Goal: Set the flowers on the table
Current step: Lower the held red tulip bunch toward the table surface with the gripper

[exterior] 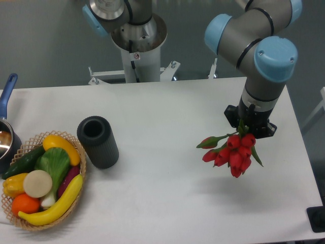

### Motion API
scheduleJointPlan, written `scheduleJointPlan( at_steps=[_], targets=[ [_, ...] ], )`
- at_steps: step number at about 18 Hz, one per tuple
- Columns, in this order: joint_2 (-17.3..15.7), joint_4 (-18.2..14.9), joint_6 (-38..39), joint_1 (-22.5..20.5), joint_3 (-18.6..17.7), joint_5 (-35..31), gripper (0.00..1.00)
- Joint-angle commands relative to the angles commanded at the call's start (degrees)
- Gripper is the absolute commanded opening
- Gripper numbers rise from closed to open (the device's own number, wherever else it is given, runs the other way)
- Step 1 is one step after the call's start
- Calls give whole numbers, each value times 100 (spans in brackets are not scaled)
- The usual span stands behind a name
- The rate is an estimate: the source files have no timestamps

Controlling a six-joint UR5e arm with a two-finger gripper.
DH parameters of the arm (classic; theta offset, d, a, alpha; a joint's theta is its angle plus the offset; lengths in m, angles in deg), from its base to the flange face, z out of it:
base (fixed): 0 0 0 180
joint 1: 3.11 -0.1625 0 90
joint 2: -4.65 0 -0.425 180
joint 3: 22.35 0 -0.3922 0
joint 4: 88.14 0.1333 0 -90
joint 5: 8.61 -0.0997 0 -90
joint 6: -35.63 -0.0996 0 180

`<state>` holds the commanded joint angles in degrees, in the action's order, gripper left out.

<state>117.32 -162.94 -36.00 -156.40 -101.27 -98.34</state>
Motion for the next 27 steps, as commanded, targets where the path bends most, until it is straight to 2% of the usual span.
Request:
scheduleJointPlan(
  at_steps=[15, 19, 22, 25, 27],
  targets=[
    [254, 35, 132, 114, -79, 9, 6],
    [465, 377, 342, 290, -88, 17, 8],
    [510, 439, 404, 308, -140, 17, 9],
    [597, 439, 422, 334, -211, 17, 12],
    [676, 439, 439, 395, -220, 9, 19]
  ],
)
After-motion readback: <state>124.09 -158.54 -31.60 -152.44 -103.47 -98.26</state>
